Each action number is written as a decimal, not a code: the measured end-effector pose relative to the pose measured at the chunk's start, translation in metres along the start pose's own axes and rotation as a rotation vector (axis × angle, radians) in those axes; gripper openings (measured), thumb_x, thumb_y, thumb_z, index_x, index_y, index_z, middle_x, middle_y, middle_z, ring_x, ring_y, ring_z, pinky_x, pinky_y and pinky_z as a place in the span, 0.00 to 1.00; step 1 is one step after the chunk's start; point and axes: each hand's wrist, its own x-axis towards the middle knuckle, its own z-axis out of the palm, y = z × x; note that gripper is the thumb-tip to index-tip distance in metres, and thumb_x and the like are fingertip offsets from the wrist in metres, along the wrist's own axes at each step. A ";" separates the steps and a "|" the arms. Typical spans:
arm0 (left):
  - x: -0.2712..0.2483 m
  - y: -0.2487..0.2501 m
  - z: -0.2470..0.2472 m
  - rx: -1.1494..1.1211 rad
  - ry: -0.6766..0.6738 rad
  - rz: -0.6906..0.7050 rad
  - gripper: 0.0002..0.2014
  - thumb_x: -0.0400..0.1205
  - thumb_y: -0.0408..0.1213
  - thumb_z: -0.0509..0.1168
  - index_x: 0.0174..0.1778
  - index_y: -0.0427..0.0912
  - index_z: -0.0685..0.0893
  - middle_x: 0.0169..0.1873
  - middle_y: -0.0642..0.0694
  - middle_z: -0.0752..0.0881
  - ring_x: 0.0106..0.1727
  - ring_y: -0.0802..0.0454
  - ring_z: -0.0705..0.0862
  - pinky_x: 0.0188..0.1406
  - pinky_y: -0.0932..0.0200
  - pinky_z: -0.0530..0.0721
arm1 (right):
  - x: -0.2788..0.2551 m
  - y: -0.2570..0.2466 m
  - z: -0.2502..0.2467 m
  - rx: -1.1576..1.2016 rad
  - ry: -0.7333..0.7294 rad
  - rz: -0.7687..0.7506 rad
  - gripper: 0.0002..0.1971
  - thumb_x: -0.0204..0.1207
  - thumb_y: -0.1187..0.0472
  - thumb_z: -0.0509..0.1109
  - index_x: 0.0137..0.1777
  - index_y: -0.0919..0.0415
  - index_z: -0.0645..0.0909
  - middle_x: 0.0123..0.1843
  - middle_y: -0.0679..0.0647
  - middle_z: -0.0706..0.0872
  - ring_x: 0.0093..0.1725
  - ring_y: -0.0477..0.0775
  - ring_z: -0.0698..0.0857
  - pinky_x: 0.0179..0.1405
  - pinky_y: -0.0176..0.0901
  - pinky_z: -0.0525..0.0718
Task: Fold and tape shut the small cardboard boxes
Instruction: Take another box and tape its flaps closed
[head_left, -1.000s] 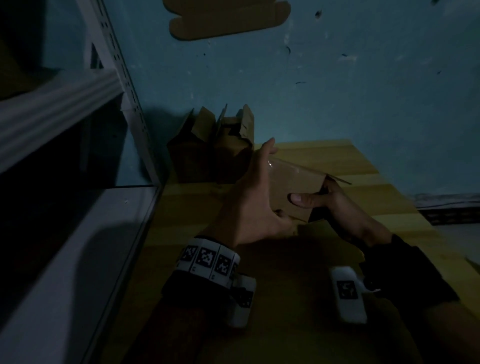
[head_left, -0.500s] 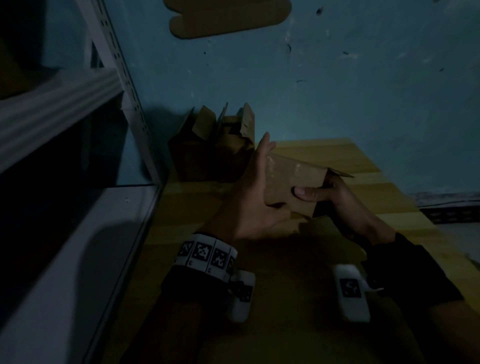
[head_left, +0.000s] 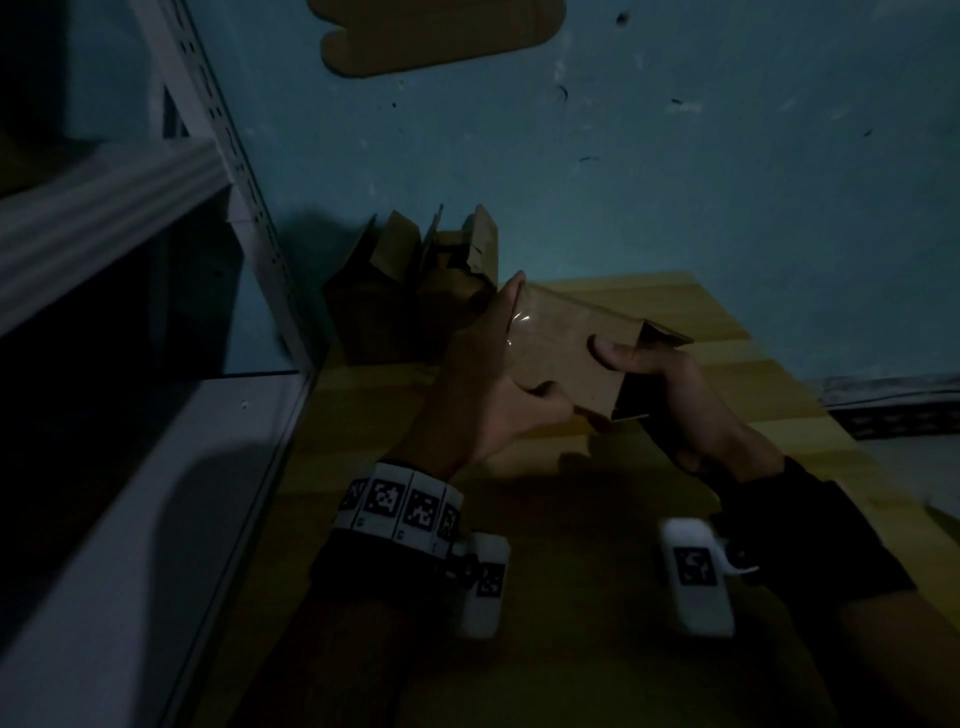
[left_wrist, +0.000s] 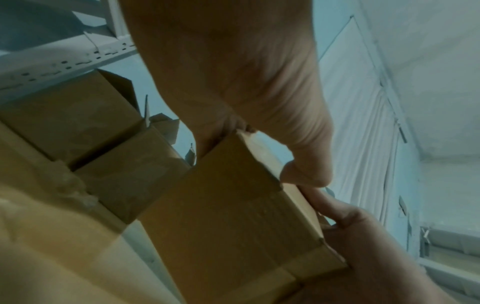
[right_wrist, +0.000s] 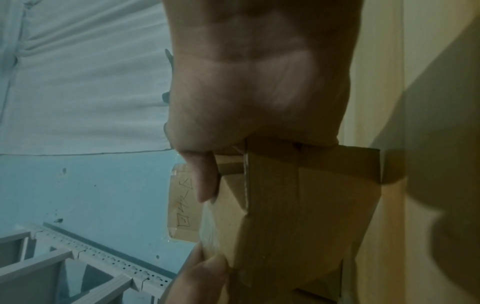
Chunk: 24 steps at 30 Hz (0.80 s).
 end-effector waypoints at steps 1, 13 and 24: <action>0.001 0.001 0.000 0.005 -0.001 -0.014 0.55 0.67 0.35 0.82 0.87 0.42 0.56 0.70 0.46 0.78 0.64 0.58 0.82 0.59 0.62 0.87 | 0.000 0.000 0.001 0.003 0.017 0.001 0.19 0.75 0.47 0.69 0.58 0.60 0.85 0.45 0.53 0.89 0.42 0.53 0.88 0.33 0.41 0.82; 0.004 0.007 0.000 0.073 -0.045 -0.099 0.55 0.72 0.30 0.78 0.88 0.44 0.49 0.80 0.44 0.69 0.77 0.51 0.72 0.68 0.66 0.77 | -0.002 0.000 0.007 -0.019 0.057 0.026 0.30 0.79 0.42 0.69 0.66 0.70 0.81 0.48 0.58 0.89 0.47 0.60 0.85 0.44 0.50 0.78; 0.000 -0.004 -0.003 0.111 -0.067 -0.007 0.54 0.75 0.38 0.78 0.88 0.41 0.47 0.80 0.43 0.68 0.71 0.61 0.70 0.63 0.77 0.76 | -0.004 -0.004 0.008 -0.045 0.089 0.005 0.25 0.82 0.43 0.67 0.63 0.66 0.83 0.47 0.57 0.89 0.45 0.59 0.87 0.41 0.49 0.80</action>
